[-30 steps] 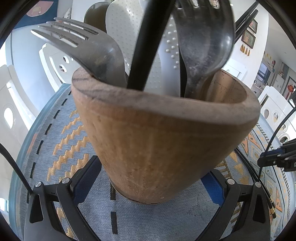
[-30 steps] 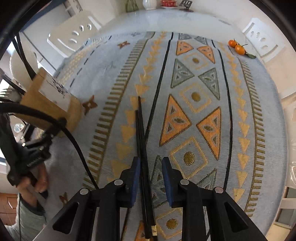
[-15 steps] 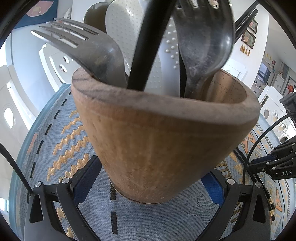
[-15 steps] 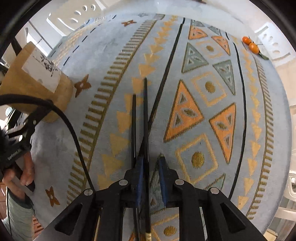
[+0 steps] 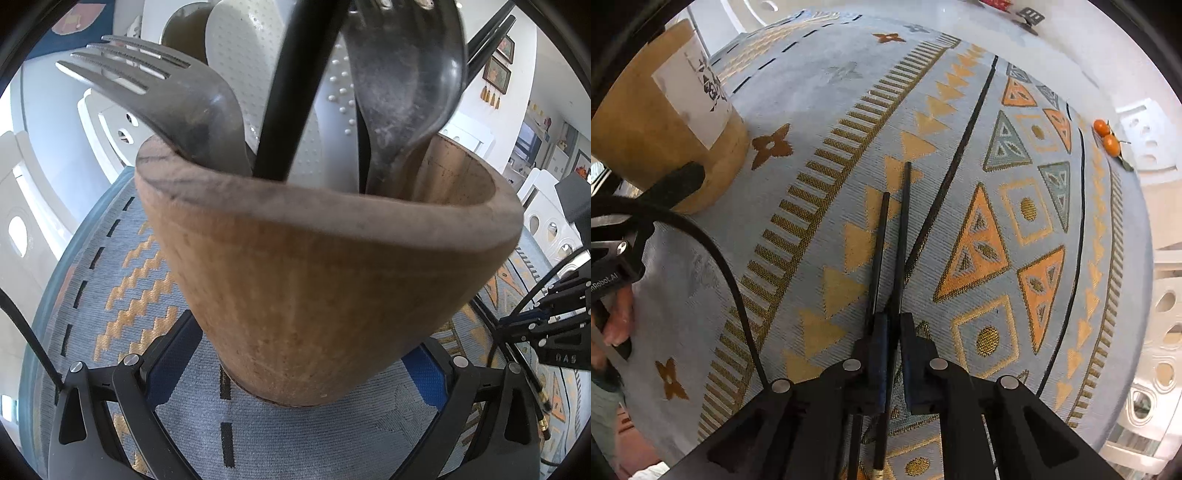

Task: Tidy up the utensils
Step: 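Close the right tool on the black chopstick and lift it, then carry the chopstick over the wooden cup and lower it in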

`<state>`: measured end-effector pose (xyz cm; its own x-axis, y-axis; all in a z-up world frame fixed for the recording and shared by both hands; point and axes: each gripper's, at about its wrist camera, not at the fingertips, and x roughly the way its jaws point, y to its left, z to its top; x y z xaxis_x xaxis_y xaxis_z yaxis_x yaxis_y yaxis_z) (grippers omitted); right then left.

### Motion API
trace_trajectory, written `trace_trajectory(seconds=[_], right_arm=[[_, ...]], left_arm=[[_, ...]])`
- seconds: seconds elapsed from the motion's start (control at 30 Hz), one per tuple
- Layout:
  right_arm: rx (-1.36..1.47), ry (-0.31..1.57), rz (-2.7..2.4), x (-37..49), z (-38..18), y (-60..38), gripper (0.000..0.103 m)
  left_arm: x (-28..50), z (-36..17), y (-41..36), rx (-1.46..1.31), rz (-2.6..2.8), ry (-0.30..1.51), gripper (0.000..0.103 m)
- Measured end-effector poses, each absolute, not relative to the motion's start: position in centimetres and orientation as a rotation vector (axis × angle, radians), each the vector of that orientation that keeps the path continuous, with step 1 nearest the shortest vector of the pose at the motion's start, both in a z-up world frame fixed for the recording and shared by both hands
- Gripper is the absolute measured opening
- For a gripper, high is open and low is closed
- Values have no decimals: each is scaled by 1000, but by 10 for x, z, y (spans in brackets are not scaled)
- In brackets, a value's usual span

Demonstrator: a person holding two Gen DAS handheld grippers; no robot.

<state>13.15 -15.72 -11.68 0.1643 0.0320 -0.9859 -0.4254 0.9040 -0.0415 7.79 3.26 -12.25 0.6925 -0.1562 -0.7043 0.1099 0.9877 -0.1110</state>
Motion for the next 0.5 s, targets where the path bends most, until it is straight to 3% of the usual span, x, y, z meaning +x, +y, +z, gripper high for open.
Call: trace_trajectory(seconds=[0.13,0.5], right_arm=[[-325,1358,288,136,-108,-167,5],[-218,1107,271,113,-1,-187,5]], left_arm=[[78,-122,30,-54,-144,791,102],[81,-123,25,-51,-142,806,102]])
